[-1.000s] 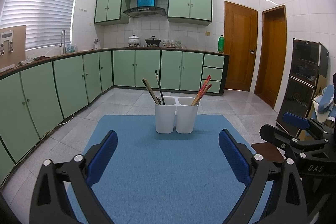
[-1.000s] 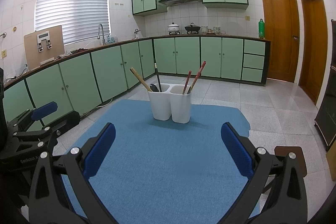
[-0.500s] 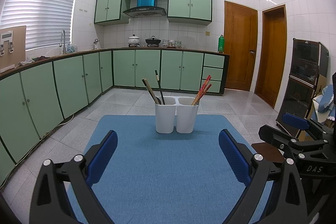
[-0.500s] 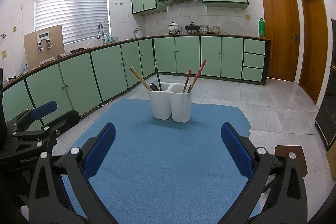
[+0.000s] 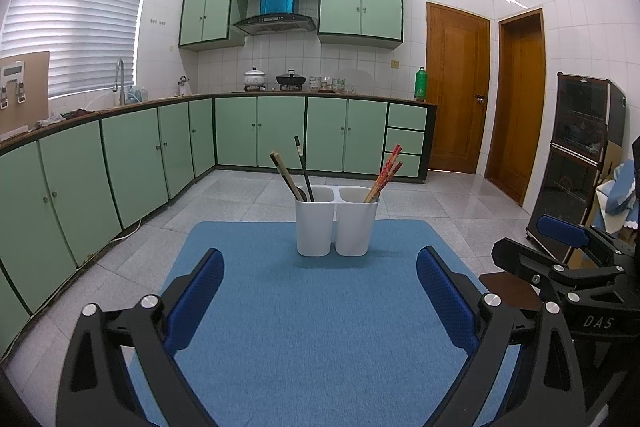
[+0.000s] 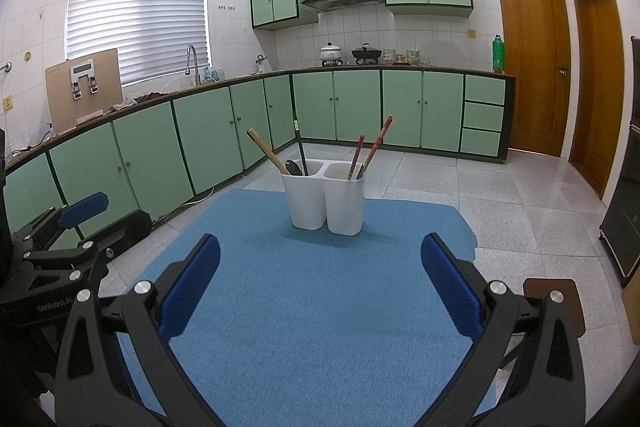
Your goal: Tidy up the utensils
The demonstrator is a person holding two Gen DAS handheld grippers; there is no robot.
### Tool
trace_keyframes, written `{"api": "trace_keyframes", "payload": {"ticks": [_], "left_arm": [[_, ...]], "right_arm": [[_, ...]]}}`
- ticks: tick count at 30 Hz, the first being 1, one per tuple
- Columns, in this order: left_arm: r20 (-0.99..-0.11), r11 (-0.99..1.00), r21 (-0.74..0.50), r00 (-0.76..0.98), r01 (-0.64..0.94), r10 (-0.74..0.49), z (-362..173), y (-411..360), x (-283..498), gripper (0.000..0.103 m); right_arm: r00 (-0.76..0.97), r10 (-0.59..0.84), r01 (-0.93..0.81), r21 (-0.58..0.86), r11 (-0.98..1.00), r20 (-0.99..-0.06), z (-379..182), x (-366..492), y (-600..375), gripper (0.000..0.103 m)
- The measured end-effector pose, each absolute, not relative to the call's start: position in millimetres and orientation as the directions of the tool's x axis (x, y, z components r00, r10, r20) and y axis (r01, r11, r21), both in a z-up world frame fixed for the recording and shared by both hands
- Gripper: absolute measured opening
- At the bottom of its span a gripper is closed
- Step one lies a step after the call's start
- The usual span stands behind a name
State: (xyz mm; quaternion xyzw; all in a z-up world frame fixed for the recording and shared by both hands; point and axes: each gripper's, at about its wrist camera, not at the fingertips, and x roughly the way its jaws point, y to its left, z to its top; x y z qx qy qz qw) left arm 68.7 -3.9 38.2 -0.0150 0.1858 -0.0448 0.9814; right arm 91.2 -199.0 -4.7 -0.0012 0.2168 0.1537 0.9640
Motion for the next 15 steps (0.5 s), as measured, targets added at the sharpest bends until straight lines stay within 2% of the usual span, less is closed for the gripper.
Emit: {"api": "trace_keyframes", "payload": {"ticks": [15], "left_arm": [[-0.363, 0.996, -0.043, 0.927, 0.084, -0.094, 39.5, -3.5, 69.9, 0.095]], "right_arm": [[0.857, 0.296, -0.297, 0.066, 0.953, -0.421, -5.2, 91.8, -199.0, 0.098]]}}
